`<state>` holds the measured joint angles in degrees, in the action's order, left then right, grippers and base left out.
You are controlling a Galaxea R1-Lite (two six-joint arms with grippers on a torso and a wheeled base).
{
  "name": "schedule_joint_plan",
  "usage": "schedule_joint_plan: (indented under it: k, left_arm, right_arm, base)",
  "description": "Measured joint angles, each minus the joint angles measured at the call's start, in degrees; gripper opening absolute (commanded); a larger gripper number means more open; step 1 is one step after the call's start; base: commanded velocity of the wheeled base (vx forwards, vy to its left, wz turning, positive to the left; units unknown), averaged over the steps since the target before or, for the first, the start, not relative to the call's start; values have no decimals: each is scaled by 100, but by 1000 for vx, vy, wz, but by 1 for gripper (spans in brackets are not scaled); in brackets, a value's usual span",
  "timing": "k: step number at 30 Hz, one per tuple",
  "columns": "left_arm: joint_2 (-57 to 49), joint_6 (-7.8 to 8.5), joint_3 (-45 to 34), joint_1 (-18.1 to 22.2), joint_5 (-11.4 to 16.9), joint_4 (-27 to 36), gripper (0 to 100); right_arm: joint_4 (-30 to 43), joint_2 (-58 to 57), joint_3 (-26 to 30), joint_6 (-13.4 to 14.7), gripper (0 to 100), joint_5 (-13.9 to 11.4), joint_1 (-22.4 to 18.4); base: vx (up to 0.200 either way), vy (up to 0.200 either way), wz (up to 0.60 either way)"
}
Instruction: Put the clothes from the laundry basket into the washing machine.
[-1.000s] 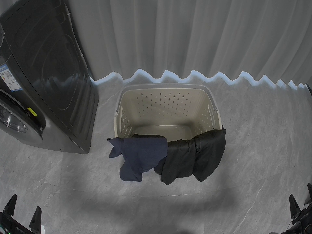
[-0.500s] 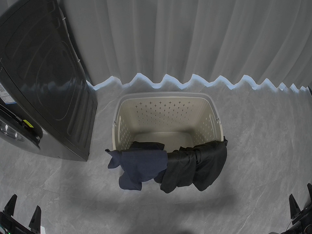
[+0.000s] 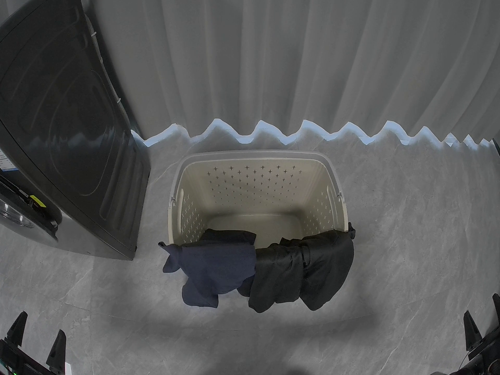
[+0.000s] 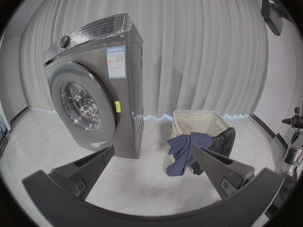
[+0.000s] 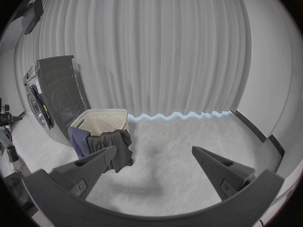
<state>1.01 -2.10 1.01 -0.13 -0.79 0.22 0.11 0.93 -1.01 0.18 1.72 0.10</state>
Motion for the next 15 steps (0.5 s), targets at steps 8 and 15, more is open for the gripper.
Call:
schedule_joint_plan:
  k: [8, 15]
  left_arm:
    - [0, 0, 0, -7, 0, 2, 100]
    - [0, 10, 0, -2, 0, 2, 100]
  right_arm:
    - [-4, 0, 0, -2, 100, -2, -7]
    - [-1, 0, 0, 0, 100, -5, 0]
  base:
    - [50, 0, 0]
    - [114, 0, 0]
